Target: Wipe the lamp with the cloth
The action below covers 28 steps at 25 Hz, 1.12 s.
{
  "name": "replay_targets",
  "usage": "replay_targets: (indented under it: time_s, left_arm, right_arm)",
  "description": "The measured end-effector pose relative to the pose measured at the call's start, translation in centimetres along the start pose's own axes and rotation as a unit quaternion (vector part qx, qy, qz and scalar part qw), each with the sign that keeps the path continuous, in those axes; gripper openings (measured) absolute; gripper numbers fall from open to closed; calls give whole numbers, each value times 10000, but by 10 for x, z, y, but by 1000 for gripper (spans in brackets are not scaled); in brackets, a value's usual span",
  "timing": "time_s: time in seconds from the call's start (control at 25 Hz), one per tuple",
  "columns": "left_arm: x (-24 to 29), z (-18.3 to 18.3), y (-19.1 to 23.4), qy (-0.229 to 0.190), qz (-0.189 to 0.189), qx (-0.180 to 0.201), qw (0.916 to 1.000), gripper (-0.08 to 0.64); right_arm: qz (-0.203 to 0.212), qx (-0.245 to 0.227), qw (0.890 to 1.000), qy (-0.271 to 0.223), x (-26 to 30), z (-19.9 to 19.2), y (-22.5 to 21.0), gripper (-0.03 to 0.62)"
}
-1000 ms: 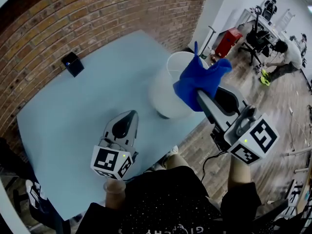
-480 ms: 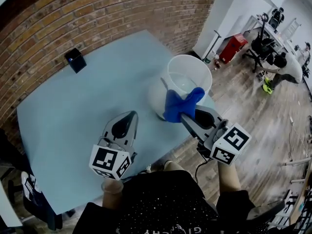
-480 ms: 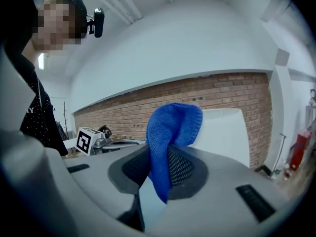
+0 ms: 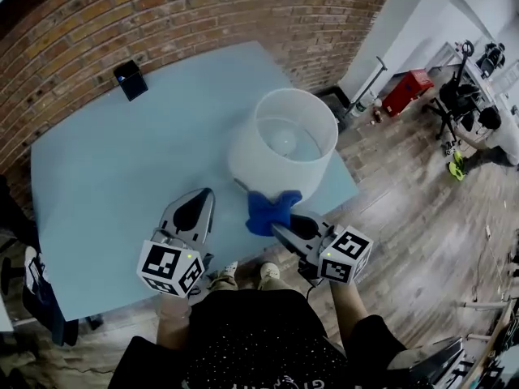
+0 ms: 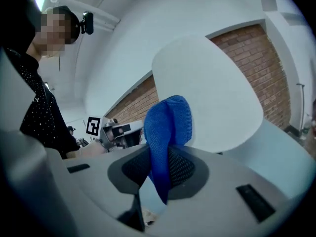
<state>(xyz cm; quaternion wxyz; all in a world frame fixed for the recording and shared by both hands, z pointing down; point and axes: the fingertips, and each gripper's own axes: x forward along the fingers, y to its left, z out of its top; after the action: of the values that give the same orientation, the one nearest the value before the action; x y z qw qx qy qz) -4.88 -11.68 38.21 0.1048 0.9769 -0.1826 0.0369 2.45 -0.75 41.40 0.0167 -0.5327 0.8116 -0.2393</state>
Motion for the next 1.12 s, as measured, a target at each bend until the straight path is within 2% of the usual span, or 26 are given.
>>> replay_targets:
  time_s: [0.16, 0.28, 0.36, 0.52, 0.64, 0.76, 0.84, 0.96, 1.12]
  left_arm:
    - [-3, -23, -19, 118, 361, -43, 9993, 9]
    - [-14, -42, -33, 119, 658, -78, 9977, 9]
    - [-23, -53, -40, 34, 872, -141, 9961, 9]
    - [-40, -72, -49, -129, 1315, -291, 9908, 9]
    - [-54, -80, -53, -339, 1636, -523, 9846, 8]
    - [-68, -86, -59, -547, 1878, -703, 9782, 9]
    - [-72, -87, -60, -574, 2018, -596, 9759, 9]
    - [-69, -87, -63, -587, 2098, -506, 9747, 9]
    - [-71, -87, -69, -622, 2078, -562, 9746, 9]
  right_arm:
    - [573, 252, 9977, 244, -13, -36, 2, 74]
    - [807, 27, 9958, 432, -10, -59, 3, 75]
    - [803, -150, 9956, 465, 0, -71, -5, 74]
    - [441, -1035, 9918, 602, 28, -83, -34, 74]
    - [50, -1781, 9832, 399, 49, -67, -51, 74]
    - [-425, -2401, 9698, 108, 61, -47, -64, 74]
    - [-730, -2777, 9579, -64, 66, -36, -71, 74]
    - [-1162, -2961, 9476, -288, 70, -24, -87, 74]
    - [-1483, -2942, 9437, -300, 80, -26, -103, 75]
